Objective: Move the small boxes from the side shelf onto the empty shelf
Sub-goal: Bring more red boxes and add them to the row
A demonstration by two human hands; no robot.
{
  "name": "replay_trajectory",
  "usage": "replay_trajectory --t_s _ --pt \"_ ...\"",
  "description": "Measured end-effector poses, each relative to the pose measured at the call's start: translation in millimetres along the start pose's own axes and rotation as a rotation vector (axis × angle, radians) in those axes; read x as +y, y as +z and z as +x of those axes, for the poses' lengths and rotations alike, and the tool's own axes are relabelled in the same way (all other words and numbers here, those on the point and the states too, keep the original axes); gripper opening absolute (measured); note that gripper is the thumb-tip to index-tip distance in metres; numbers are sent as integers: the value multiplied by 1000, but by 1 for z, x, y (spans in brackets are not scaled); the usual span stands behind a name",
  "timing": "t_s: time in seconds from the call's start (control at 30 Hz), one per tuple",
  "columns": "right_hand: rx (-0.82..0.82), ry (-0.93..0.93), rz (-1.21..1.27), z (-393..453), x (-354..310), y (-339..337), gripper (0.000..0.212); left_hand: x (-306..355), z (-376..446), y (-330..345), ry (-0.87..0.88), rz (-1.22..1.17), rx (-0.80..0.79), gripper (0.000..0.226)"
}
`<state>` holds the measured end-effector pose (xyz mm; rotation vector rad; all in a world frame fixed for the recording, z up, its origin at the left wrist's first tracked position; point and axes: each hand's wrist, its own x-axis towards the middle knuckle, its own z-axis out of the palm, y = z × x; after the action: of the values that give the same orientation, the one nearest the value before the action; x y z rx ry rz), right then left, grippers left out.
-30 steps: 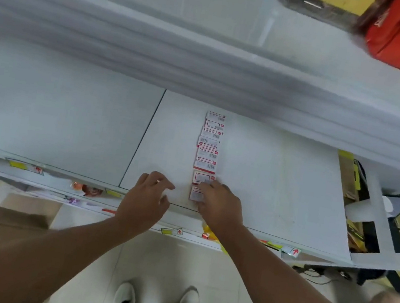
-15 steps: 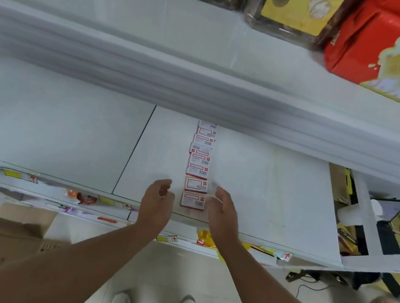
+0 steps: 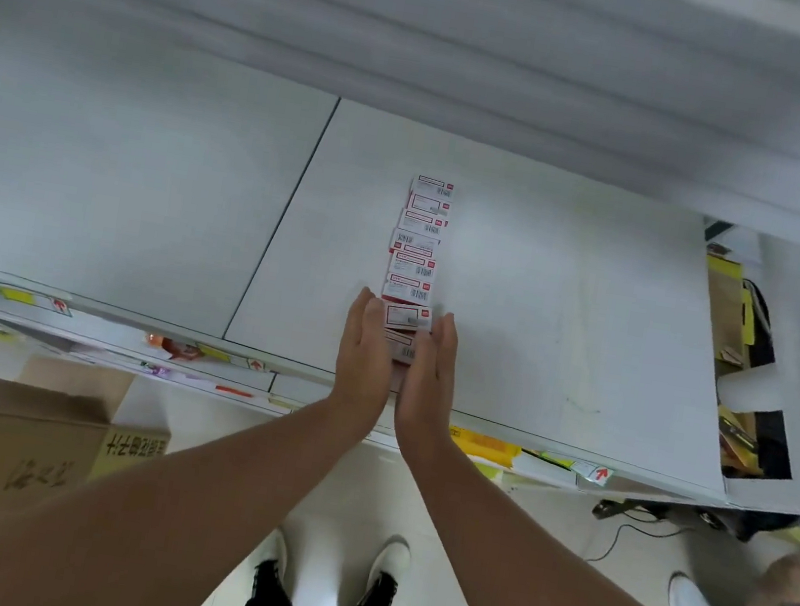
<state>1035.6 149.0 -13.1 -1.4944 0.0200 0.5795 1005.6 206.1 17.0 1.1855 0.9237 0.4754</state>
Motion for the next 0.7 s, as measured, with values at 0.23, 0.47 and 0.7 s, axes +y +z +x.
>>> replay_trajectory --t_s 0.23,0.47,0.7 --pt "-58 -10 -50 11 -1 0 34 0 13 5 -54 -27 22 39" --pt "-36 -44 -142 32 -2 9 36 8 29 0 -106 -13 -11 46" --pt "-33 -29 -142 50 -18 22 29 15 57 3 -82 87 -78 46"
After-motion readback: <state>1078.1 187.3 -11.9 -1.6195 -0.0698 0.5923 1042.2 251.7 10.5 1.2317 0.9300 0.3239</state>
